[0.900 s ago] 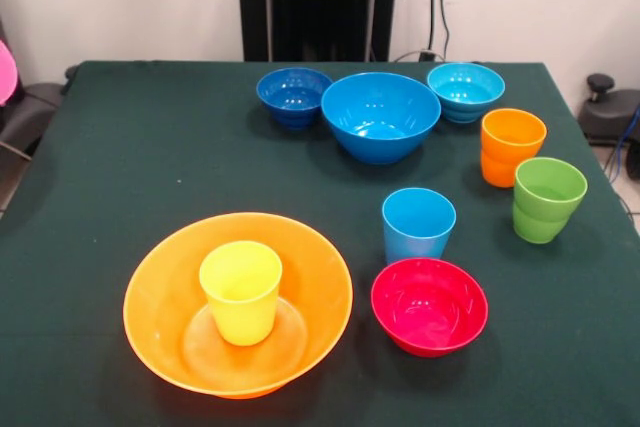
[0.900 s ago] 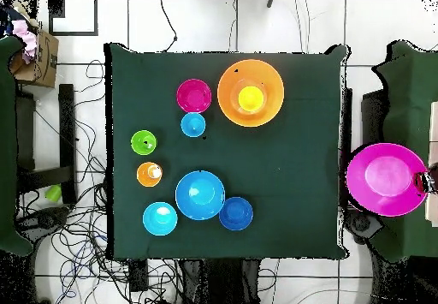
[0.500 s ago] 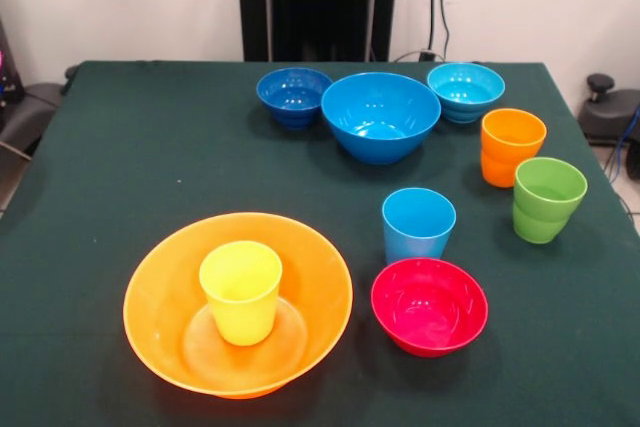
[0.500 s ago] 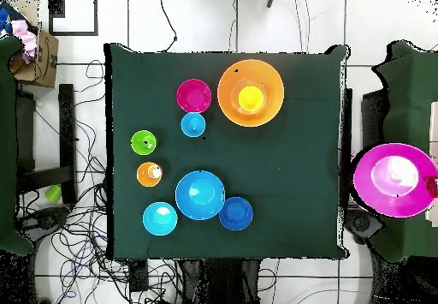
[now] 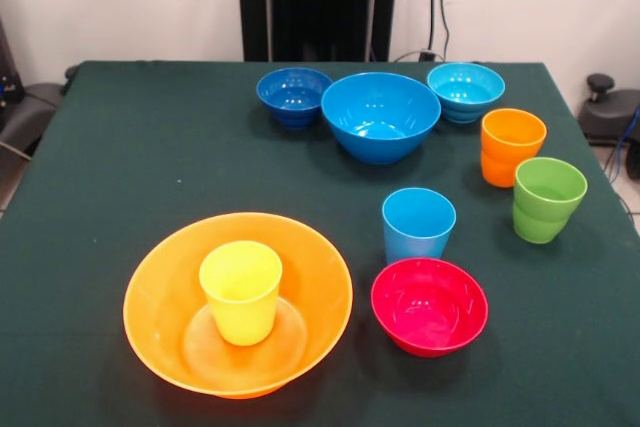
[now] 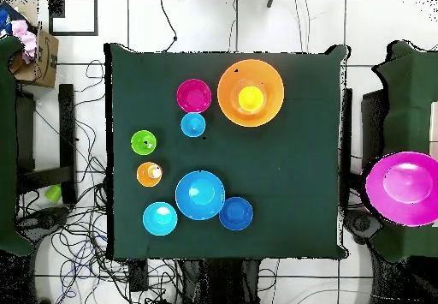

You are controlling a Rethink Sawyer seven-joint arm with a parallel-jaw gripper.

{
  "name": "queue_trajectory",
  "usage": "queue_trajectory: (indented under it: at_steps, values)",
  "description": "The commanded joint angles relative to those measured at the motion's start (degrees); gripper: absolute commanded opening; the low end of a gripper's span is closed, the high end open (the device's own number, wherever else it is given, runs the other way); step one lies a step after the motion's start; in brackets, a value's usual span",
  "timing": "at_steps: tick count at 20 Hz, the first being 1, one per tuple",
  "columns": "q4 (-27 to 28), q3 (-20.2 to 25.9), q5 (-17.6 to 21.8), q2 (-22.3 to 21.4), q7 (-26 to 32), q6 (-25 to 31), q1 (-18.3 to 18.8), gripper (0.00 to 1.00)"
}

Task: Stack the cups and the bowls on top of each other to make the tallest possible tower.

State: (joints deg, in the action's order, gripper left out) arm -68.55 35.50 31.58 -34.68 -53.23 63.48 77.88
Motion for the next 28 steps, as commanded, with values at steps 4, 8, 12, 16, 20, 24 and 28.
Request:
queue_trajectory:
  at_steps: [4, 8, 12, 16, 20, 24, 28]
  values:
    - [-5.53, 3.38, -0.26, -4.07, 16.20, 6.01, -2.83, 0.00]
    - [-12.92, 2.76, -2.15, -10.12, 11.11, 4.59, -3.17, 0.00]
    - [-18.42, 2.17, -3.77, -14.64, 6.54, 3.03, -3.94, 0.00]
    - [-23.08, 1.72, -5.18, -17.96, 3.03, 1.04, -4.56, 0.00]
    - [-30.23, 0.61, -7.64, -22.89, -2.66, -2.80, -5.62, 0.00]
    - [-34.59, -0.70, -10.35, -27.16, -5.95, -3.23, -7.02, 0.00]
    - [-37.42, -2.00, -12.80, -29.91, -8.10, -3.54, -8.47, 0.00]
